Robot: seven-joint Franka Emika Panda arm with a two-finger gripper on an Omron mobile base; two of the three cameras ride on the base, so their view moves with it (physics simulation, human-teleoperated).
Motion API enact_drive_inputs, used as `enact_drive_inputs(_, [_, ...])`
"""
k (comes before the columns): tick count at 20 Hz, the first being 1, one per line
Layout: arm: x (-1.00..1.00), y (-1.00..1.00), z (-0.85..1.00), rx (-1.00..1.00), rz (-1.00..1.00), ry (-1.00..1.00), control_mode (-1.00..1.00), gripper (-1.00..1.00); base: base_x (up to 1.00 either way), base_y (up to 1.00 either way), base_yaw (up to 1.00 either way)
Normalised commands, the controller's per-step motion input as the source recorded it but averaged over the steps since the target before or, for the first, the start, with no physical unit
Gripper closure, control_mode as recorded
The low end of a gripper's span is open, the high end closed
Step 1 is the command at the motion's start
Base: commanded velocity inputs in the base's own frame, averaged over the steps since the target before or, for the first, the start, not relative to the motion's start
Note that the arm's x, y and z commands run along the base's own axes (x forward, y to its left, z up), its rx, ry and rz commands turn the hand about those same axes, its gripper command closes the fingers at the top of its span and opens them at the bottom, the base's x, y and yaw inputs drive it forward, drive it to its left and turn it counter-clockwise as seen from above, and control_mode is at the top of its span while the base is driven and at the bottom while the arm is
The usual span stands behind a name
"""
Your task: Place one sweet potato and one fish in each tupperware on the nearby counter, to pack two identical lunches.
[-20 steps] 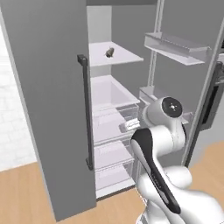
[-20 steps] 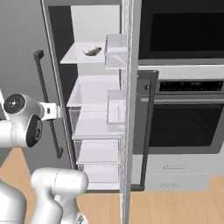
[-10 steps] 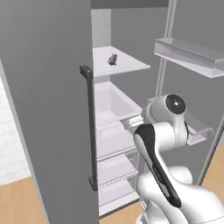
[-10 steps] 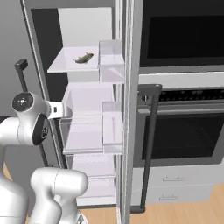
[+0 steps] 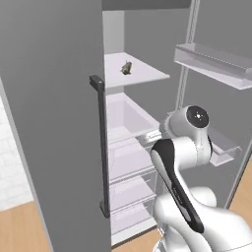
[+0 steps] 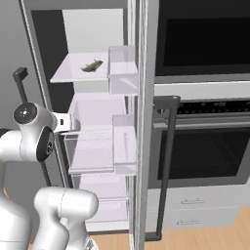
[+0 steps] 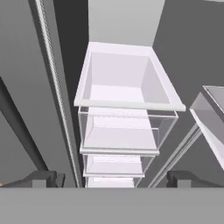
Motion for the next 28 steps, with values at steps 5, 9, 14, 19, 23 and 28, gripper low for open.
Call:
enact_drive_inputs(5, [0.0,0.0,0.0,0.0,0.0,0.0,1.0,-1.0,0.42,-0.09,-0.07])
enact_drive_inputs(9, [0.0,0.0,0.0,0.0,0.0,0.0,1.0,-1.0,0.68,0.0,-0.06])
enact_drive_inputs(14, [0.03,-0.11,0.37,0.03,-0.08,0.01,-1.0,-1.0,0.26,-0.02,-0.03])
enact_drive_inputs(19, [0.03,-0.09,1.0,0.02,-0.19,-0.04,-1.0,-1.0,0.0,0.0,0.0])
enact_drive_inputs(23, [0.23,0.02,1.0,0.06,-0.04,-0.03,-1.0,-1.0,0.0,0.0,0.0])
enact_drive_inputs(28, [0.22,-0.01,0.57,0.18,0.0,0.12,-1.0,-1.0,0.0,0.0,0.0])
